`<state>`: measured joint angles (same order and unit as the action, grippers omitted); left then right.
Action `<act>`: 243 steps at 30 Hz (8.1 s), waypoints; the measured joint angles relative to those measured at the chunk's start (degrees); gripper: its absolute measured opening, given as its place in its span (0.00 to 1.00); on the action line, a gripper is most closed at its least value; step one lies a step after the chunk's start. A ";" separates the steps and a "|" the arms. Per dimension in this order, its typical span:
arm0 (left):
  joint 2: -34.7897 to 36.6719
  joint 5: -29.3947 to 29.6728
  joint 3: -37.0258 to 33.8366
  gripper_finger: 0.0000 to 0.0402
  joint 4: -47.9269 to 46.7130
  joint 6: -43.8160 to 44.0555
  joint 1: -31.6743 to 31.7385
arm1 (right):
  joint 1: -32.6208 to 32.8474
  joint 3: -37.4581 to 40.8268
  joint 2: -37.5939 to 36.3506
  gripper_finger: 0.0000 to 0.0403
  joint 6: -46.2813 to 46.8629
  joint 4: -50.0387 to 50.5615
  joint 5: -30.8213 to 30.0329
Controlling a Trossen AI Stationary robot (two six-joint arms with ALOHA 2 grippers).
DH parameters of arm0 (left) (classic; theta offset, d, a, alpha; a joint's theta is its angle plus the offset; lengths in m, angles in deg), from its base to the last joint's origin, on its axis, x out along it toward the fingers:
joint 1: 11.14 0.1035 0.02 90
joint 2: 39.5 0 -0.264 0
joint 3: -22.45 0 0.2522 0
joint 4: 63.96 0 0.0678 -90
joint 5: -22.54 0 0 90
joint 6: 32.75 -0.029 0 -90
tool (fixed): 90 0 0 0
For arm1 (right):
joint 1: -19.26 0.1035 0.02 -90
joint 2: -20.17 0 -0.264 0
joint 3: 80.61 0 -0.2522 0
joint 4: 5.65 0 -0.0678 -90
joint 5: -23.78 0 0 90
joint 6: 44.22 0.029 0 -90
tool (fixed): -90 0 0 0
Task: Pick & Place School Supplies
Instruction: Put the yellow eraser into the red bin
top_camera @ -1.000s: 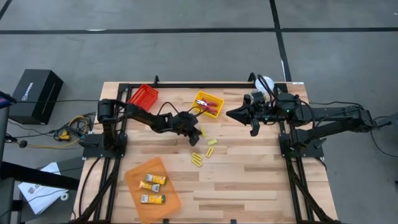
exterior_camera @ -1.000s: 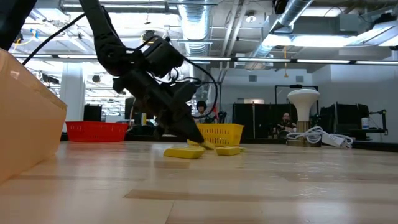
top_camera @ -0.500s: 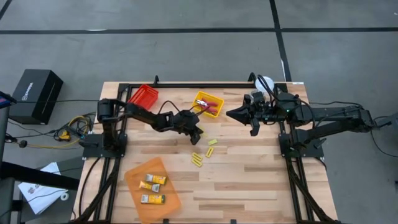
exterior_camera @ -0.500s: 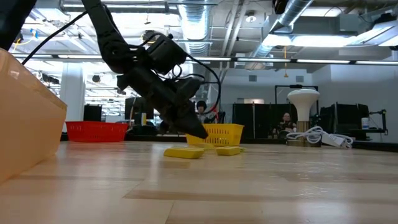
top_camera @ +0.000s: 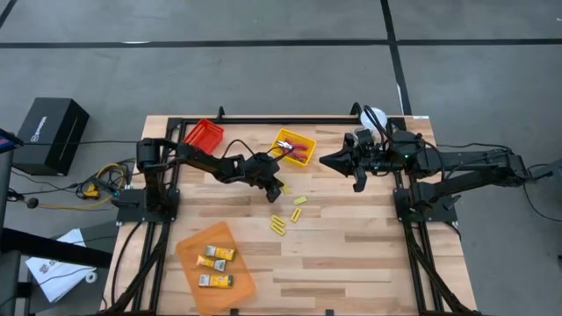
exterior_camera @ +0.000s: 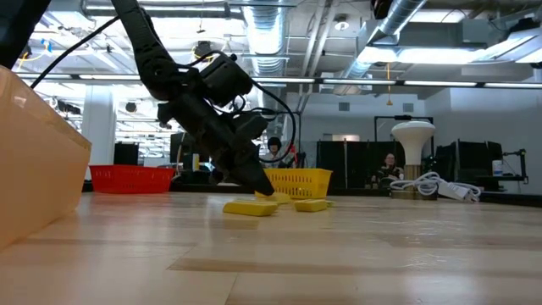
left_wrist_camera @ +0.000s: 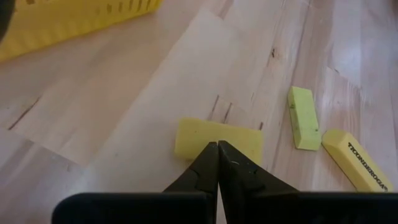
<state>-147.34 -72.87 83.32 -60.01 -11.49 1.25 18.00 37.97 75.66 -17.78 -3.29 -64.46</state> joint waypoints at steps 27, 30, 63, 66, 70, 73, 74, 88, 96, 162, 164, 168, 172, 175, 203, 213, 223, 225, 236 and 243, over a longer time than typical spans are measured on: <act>0.01 -0.77 -3.82 0.00 0.33 4.96 -0.82 | 0.07 0.00 0.00 0.00 0.02 -1.12 1.90; 0.01 -1.82 -3.85 0.00 0.33 4.99 -1.05 | 0.07 0.00 0.00 0.00 -0.07 -1.12 1.97; 42.20 -12.38 -3.98 0.19 -19.47 -7.28 -0.45 | -1.90 -3.50 0.00 0.00 -3.93 -6.86 4.23; 42.36 -12.32 -3.98 0.24 -18.68 -6.95 -0.45 | -1.90 -3.50 0.00 0.00 -3.93 -8.69 3.79; 42.39 -10.46 -3.93 0.29 -17.87 -7.23 -0.45 | -1.90 -3.50 0.00 0.00 -3.94 -8.98 2.00; 42.42 -7.09 -3.93 0.32 -16.32 -7.37 -0.43 | -1.90 -3.50 0.00 0.00 -3.96 -8.96 1.21; 42.42 -6.48 -3.93 0.32 -16.06 -7.37 -0.43 | -1.90 -3.50 0.02 0.00 -3.96 -8.96 1.20; 42.42 -5.31 -3.93 0.29 -15.49 -7.66 -0.43 | -2.38 -3.50 6.31 0.00 -0.68 -15.48 1.20; 38.75 -14.99 -3.71 0.29 -17.11 -11.35 -0.30 | -4.52 -3.50 8.22 0.00 -0.35 -18.18 4.66; 22.81 3.13 -0.87 0.15 6.56 25.42 0.18 | -20.49 -9.18 9.33 0.00 -11.46 -5.75 31.41; 22.81 3.28 -0.87 0.14 6.82 23.89 0.69 | -21.03 -9.16 10.04 0.00 -10.96 -5.51 31.23; 22.81 3.45 -0.87 0.12 6.84 22.31 2.08 | -22.09 -9.18 11.87 0.00 -10.89 -5.78 31.61; 22.81 4.92 -0.87 0.11 6.92 22.06 2.84 | -23.49 -9.16 13.88 0.00 -11.31 -5.73 34.28; 22.81 5.13 -0.87 0.10 7.12 21.28 3.33 | -24.58 -9.16 15.22 0.00 -11.43 -5.97 34.44; 22.81 5.20 -0.87 0.07 7.80 19.54 3.81 | -27.08 -9.16 16.13 0.00 -8.23 -11.73 35.74; 22.81 5.01 -0.87 0.06 8.11 19.28 3.81 | -27.06 -9.55 16.13 0.00 -8.41 -11.73 35.78; 22.31 5.48 -1.01 0.01 -0.18 19.26 3.42 | -27.58 -10.36 16.13 0.00 -9.24 -11.58 35.83; 22.31 4.05 -1.01 0.00 -2.83 19.21 3.33 | -27.87 -11.31 16.13 0.00 -7.63 -11.64 36.21; 22.31 -8.95 0.85 0.00 -27.40 29.46 3.33 | -27.85 -14.21 16.11 0.00 -9.75 -11.34 37.47; 21.53 -10.16 1.05 0.00 -29.96 36.58 1.71 | -28.49 -15.07 16.11 0.00 -9.75 -11.33 37.50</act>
<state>-125.81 -83.03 84.37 -89.97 25.09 2.96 -10.48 22.91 91.77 -27.54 -14.62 -26.96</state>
